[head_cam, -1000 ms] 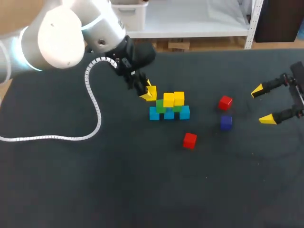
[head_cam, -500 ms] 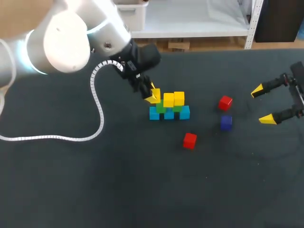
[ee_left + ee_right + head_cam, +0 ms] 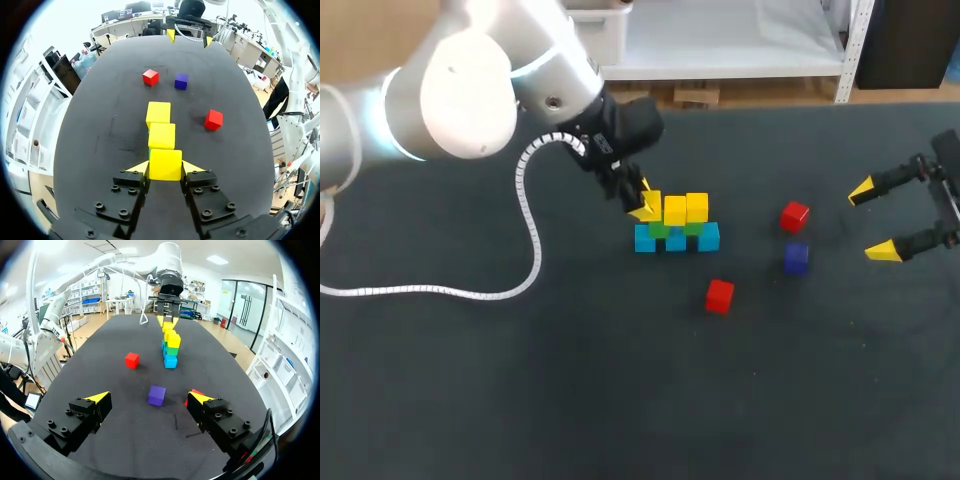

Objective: Place the blue cubes, place green cubes on the blue cubes, place the yellow cubes on the green cubes, then place the red cubes on the yellow cubes, and place purple cube on the red cubes.

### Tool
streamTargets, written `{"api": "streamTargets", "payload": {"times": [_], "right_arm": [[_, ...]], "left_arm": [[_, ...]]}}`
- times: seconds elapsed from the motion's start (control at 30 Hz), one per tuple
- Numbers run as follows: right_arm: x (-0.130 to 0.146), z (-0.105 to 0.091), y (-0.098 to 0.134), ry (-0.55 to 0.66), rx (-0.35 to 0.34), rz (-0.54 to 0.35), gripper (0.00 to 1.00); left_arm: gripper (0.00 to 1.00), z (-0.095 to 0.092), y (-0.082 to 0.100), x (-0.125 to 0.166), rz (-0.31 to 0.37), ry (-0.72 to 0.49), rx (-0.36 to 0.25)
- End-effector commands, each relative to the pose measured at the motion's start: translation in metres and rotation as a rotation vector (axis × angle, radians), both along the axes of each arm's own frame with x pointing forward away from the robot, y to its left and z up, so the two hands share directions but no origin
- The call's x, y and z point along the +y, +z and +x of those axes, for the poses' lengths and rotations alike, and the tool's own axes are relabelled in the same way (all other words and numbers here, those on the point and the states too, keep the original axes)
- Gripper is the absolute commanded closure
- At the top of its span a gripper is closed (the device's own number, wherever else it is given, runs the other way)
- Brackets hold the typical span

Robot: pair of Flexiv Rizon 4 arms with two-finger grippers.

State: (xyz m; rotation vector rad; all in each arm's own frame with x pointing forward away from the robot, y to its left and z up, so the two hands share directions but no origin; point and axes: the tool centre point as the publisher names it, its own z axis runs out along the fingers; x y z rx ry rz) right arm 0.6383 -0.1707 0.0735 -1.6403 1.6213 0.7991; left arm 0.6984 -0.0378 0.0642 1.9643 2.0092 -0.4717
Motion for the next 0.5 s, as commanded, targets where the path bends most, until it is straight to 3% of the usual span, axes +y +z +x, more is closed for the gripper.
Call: {"api": "streamTargets", "payload": {"times": [0.03,0.5], "right_arm": [[0.0002,0.0004,-0.0004,0.0,-0.001,0.001,0.0],[0.0002,0.0004,-0.0004,0.0,-0.001,0.001,0.0]], "left_arm": [[1.0,0.0034,-0.0012,-0.003,0.007,-0.002,0.006],[1.0,0.0041,-0.0039,-0.0052,0.005,-0.009,0.013]]}}
